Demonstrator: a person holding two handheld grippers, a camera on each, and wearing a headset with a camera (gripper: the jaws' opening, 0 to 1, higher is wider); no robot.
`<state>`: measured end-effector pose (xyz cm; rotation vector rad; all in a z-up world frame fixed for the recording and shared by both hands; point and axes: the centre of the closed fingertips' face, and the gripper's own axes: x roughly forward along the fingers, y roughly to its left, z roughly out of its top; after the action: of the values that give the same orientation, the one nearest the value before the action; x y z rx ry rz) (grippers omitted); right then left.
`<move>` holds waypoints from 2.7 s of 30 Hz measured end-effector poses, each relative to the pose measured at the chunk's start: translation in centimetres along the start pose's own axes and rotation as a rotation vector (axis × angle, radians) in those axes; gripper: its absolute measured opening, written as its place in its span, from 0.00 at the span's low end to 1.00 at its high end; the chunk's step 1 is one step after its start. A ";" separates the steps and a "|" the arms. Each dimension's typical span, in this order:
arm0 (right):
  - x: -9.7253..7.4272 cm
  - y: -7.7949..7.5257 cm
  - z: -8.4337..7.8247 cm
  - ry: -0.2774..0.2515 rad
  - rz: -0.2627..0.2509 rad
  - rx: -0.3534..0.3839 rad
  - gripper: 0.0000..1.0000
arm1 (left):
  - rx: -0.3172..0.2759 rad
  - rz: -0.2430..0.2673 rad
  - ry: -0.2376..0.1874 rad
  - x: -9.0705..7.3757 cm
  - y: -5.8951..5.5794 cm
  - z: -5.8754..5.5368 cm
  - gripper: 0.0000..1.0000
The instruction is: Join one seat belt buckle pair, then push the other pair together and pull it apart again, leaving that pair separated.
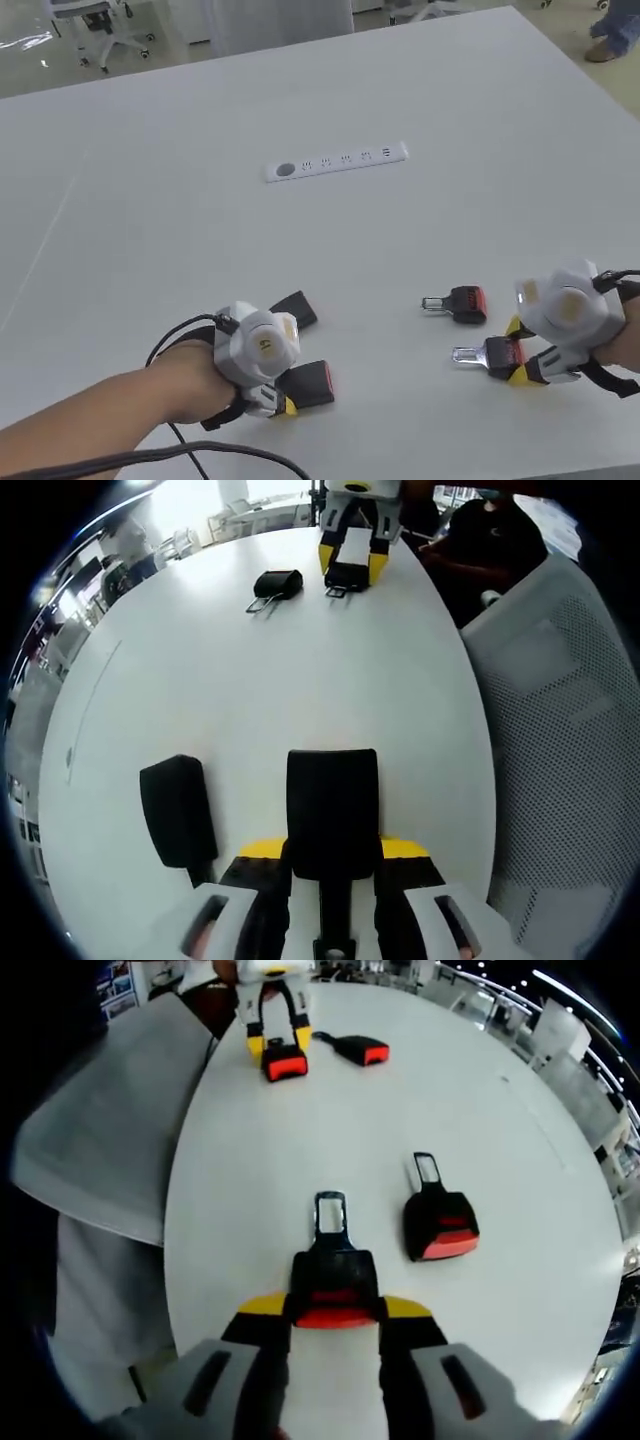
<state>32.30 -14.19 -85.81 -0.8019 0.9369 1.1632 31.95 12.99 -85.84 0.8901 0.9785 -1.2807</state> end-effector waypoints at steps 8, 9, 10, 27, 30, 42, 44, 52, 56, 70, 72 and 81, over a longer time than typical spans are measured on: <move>1.1 1.8 2.6 -0.028 -0.007 -0.026 0.33 | 0.012 -0.004 0.005 0.0 -0.1 0.0 0.33; 1.2 1.8 3.0 -0.035 -0.012 -0.024 0.33 | 0.014 -0.004 0.005 0.0 -0.1 0.0 0.33; 1.4 1.8 3.4 -0.043 -0.015 -0.022 0.33 | 0.017 -0.006 0.005 0.0 -0.1 0.1 0.33; 3.9 3.0 9.8 -0.169 -0.024 0.019 0.33 | 0.039 -0.011 0.021 0.1 -0.2 0.1 0.33; 4.3 3.4 10.8 -0.180 -0.021 0.012 0.33 | 0.044 -0.012 0.022 0.0 -0.2 0.1 0.33; 5.7 4.3 14.0 -0.172 -0.003 -0.045 0.33 | 0.063 -0.019 0.022 0.0 -0.2 0.3 0.33; 5.8 4.4 14.5 -0.172 0.000 -0.051 0.33 | 0.060 -0.018 0.024 0.0 -0.2 0.3 0.33; 6.0 4.5 14.9 -0.161 -0.002 -0.072 0.33 | 0.064 -0.015 0.047 0.1 -0.2 0.3 0.33; 6.0 4.5 14.9 -0.153 -0.006 -0.097 0.33 | 0.072 -0.019 0.057 0.2 -0.2 0.3 0.33; 6.5 4.9 16.2 -0.168 0.006 -0.130 0.33 | 0.108 -0.039 0.066 0.2 -0.1 0.5 0.33; 6.6 4.7 16.0 -0.169 0.012 -0.117 0.33 | 0.110 -0.040 0.062 0.1 -0.1 0.4 0.32; 6.7 5.0 16.5 -0.201 0.017 -0.086 0.31 | 0.112 -0.038 0.049 0.1 -0.2 0.5 0.32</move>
<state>31.32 4.29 -85.43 -0.7312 0.7327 1.2809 31.82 12.46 -85.80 0.9967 0.9735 -1.3621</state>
